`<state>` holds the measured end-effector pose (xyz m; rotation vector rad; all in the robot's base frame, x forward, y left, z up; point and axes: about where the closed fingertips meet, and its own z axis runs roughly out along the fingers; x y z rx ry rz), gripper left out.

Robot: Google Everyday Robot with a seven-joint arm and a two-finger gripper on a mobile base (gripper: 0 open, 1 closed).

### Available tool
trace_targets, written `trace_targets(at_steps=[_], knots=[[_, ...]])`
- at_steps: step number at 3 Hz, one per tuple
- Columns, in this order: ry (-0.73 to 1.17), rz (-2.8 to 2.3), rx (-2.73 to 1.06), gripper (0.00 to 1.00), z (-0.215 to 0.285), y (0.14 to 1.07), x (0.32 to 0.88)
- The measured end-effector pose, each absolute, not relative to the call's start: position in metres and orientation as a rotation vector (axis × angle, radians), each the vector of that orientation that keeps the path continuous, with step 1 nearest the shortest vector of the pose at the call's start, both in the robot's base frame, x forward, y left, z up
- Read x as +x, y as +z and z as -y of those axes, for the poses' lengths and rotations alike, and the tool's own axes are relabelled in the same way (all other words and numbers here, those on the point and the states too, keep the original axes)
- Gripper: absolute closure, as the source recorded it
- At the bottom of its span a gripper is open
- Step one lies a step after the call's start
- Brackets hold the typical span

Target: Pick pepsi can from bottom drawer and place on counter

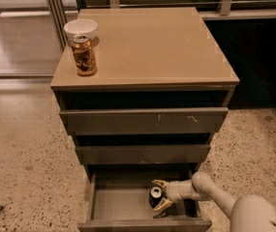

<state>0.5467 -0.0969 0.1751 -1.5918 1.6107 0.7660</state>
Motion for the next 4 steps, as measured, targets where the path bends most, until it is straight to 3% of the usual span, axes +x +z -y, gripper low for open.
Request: trace_targets(at_steps=[3, 4], knots=[[0.791, -1.577, -1.585, 0.91, 0.084, 0.173, 0.55], [0.793, -1.562, -1.581, 1.0, 0.083, 0.198, 0.54]])
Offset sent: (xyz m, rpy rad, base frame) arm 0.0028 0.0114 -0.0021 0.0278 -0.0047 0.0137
